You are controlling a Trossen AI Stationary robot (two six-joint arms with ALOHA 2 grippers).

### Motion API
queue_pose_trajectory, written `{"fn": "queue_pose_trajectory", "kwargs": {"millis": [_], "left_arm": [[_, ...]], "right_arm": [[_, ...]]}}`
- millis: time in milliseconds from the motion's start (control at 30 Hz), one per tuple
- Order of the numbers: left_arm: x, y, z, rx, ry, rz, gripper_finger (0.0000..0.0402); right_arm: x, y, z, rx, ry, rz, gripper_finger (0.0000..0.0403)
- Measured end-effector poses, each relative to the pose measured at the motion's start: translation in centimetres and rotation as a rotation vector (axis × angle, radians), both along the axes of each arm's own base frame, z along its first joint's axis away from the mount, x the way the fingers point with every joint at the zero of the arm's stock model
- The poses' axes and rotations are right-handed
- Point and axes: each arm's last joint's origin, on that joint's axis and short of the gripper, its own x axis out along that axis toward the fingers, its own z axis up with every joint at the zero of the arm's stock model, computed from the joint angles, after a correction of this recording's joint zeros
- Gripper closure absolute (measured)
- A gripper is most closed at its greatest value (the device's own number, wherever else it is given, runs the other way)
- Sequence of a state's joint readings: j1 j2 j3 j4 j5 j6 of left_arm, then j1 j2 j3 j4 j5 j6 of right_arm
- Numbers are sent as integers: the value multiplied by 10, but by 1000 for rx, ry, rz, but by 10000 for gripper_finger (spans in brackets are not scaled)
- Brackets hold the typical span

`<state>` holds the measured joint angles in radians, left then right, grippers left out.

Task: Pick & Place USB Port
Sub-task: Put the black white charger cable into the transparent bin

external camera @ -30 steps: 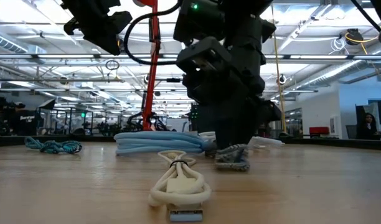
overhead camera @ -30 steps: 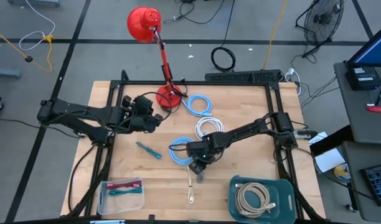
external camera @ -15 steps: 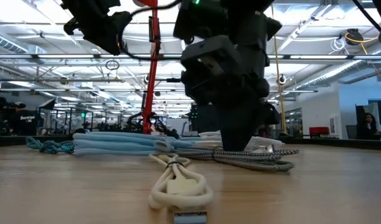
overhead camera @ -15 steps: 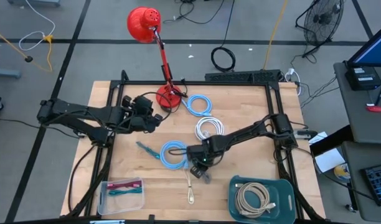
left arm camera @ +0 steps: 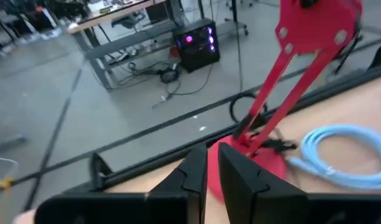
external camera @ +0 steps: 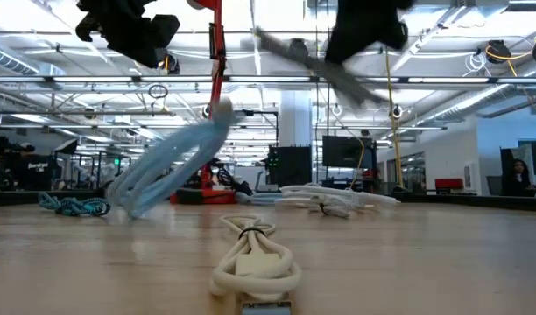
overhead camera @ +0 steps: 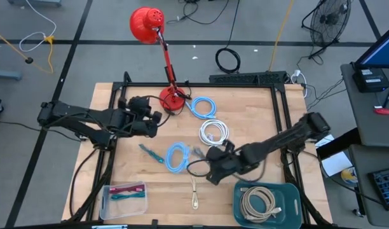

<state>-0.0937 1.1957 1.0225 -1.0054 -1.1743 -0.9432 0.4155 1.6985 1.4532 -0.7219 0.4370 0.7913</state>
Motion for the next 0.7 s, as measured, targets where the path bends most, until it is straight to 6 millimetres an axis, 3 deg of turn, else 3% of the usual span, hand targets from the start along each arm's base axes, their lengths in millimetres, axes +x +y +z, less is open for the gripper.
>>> {"fn": "queue_pose_trajectory", "kwargs": {"millis": [167,367,533,700], "left_arm": [[-5,1,-4,-59,85,-21,357],[-3,-1,-4,-120,4,-11,374],[-1,-6,-7,-114,50,-47,393],[15,-6,-18,-82,22,-70,383]], "right_arm": [[-17,-6,32,-212,-118,4,402],[-19,-16,50,-457,-176,-4,402],[-9,-24,40,-583,-203,1,402],[-4,-42,10,-639,-204,6,403]]}}
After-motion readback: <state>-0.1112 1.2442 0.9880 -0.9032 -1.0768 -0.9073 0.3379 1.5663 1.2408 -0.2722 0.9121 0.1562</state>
